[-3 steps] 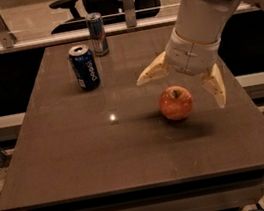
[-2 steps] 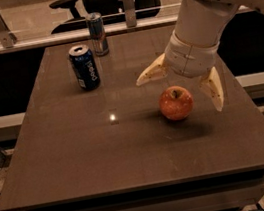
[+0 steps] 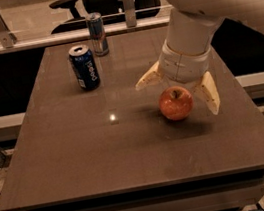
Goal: Move apple near pepsi can
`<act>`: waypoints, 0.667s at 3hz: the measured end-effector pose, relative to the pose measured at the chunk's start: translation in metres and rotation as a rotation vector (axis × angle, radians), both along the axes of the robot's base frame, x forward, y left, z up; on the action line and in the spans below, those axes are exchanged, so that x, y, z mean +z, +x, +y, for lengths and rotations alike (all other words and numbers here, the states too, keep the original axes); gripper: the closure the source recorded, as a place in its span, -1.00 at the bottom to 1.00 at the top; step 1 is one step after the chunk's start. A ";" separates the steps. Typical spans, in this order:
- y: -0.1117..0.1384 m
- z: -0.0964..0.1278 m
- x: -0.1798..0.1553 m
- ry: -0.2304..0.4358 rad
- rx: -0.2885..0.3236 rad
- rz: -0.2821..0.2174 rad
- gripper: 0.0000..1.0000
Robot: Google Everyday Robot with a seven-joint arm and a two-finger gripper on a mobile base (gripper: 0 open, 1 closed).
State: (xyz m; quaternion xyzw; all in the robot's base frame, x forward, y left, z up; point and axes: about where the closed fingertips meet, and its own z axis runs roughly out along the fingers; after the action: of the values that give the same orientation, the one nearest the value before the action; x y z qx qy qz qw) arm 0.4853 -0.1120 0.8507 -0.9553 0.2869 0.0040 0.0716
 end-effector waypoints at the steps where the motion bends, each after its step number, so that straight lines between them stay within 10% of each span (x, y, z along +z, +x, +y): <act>1: 0.004 0.001 -0.005 -0.022 -0.018 0.004 -0.66; 2: 0.004 0.002 -0.004 -0.020 -0.019 -0.001 -0.17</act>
Offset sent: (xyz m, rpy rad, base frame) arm 0.0035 0.0011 -0.0043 -0.0201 0.0036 -0.0169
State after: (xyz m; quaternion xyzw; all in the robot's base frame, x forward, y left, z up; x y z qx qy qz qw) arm 0.4893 -0.1104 0.8466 -0.9532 0.2959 -0.0001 0.0621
